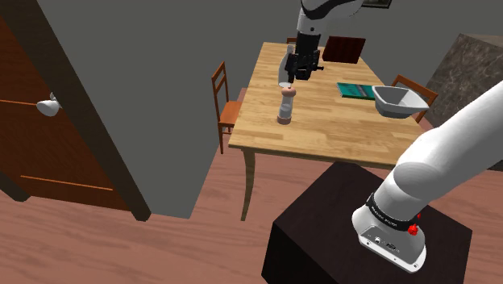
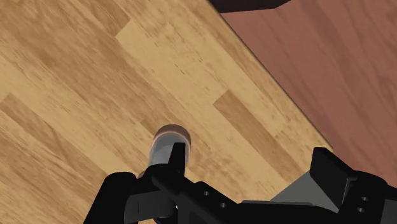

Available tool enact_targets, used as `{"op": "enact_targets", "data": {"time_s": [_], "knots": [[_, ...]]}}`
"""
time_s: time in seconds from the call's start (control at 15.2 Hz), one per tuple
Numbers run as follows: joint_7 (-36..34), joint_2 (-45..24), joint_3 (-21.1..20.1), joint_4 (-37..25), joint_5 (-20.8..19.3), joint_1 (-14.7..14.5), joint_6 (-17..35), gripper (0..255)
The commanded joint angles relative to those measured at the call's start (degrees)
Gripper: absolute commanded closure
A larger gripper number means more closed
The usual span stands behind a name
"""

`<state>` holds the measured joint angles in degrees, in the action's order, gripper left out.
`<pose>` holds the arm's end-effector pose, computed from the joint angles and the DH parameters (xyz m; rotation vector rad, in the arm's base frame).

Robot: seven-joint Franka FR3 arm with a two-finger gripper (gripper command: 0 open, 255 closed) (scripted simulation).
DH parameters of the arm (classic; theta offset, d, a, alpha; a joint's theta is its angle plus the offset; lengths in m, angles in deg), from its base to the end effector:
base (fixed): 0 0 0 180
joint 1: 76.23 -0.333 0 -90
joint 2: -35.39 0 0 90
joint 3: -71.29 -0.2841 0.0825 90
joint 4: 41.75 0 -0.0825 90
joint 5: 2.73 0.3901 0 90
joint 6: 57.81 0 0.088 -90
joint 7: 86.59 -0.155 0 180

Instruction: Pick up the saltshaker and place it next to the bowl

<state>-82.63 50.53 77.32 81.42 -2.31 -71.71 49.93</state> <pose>0.4810 -0.0896 0.4304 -3.1016 0.1763 0.0033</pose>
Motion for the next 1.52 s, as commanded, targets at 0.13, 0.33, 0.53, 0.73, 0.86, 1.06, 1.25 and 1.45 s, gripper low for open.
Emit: {"op": "enact_targets", "data": {"time_s": [0.13,0.33,0.53,0.73,0.86,1.06,1.25,1.45], "knots": [[1.8,-7.8,1.7,-4.1,0.1,1.1,2.7,0],[3.3,-13.8,2.9,-7.9,0.5,2.0,4.1,0],[4.8,-20.0,3.9,-12.4,1.1,3.0,5.0,0],[5.1,-21.5,4.1,-12.1,1.3,3.2,6.6,0],[5.2,-21.9,4.1,-11.0,1.4,3.2,8.0,0],[5.3,-22.6,4.0,-9.6,1.6,3.3,10.2,0],[5.3,-22.8,4.0,-9.3,1.7,3.3,10.6,0],[5.3,-22.8,4.0,-9.3,1.7,3.3,10.6,0]]}}
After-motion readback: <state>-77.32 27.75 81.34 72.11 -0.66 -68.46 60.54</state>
